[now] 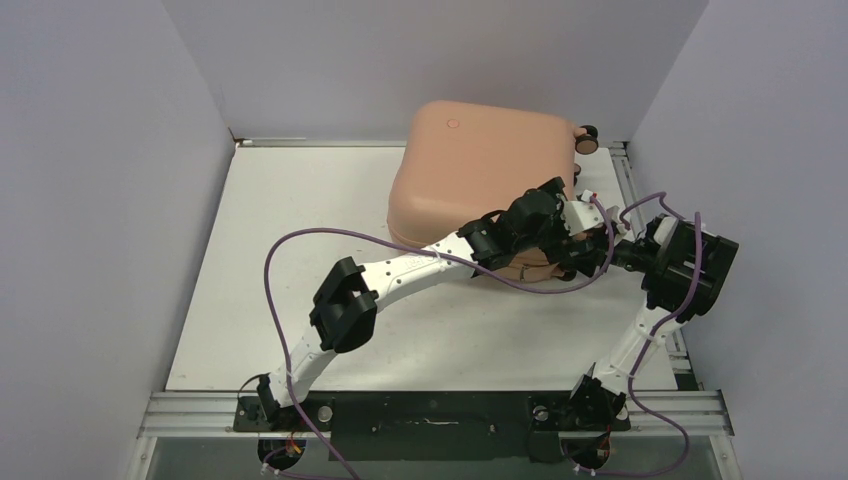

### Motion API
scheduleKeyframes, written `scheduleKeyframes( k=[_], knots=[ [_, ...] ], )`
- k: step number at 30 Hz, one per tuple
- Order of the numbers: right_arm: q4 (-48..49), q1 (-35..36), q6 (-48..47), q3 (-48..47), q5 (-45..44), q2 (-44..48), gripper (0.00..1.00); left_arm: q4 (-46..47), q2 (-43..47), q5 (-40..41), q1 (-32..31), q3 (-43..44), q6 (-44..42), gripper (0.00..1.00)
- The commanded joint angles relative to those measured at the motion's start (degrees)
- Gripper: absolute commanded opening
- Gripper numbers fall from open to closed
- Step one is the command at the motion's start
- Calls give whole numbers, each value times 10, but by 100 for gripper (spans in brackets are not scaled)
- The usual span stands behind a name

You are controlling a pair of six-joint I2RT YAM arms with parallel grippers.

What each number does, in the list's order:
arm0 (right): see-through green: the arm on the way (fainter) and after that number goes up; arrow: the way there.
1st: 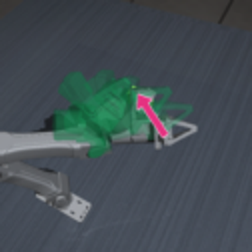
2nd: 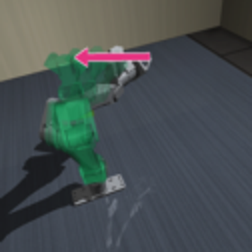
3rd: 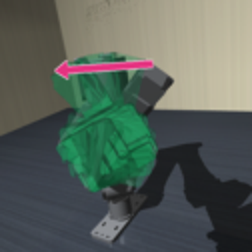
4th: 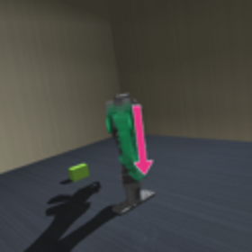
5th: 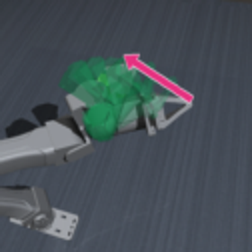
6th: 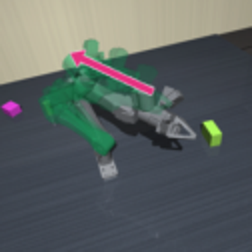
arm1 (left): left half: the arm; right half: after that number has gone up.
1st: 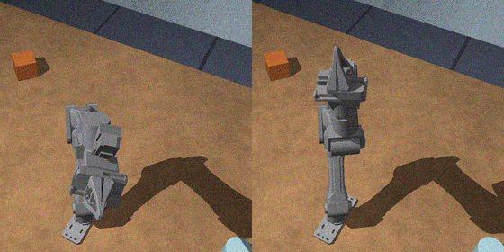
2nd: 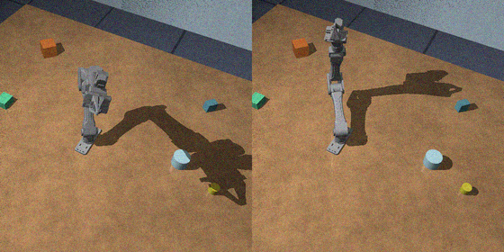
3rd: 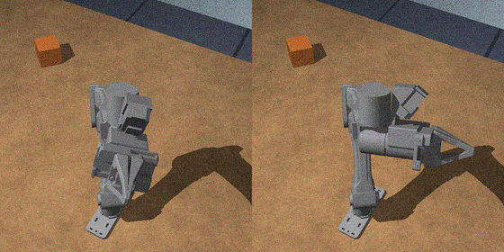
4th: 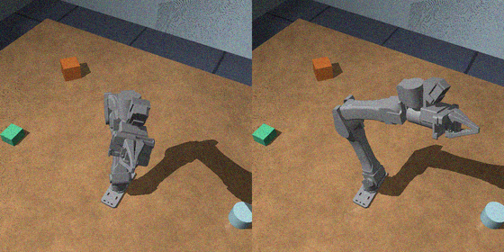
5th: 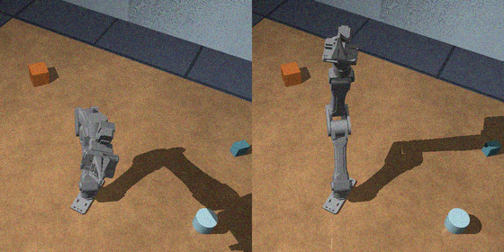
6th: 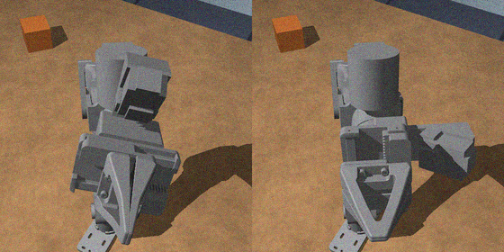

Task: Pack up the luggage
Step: Zip the luggage at the center of the board.

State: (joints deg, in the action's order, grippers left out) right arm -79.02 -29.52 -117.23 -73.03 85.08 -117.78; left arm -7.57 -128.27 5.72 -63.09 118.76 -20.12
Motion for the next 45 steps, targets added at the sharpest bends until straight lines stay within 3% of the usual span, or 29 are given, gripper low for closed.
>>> scheduleKeyframes(
  k=[1, 6, 11, 19, 29, 45],
  knots=[
    [-14, 17, -143, -16, 73, 22, 37, -138, -29, 13, 21, -18, 37, 98],
    [-15, 20, -151, -4, 73, 51, 26, -138, -29, 11, 23, -20, 38, 98],
    [-15, 22, -140, -9, 73, 73, 6, -138, -30, 9, 24, -20, 39, 99],
    [-14, 27, -120, 6, 54, 101, 5, -135, -30, 14, 24, -19, 43, 99],
    [-15, 28, -176, 179, 11, 204, 5, -156, -71, 9, 37, 51, 80, 99],
    [-15, 40, -156, 266, -38, 338, 5, -174, -129, 4, 46, 129, 110, 99]
  ],
)
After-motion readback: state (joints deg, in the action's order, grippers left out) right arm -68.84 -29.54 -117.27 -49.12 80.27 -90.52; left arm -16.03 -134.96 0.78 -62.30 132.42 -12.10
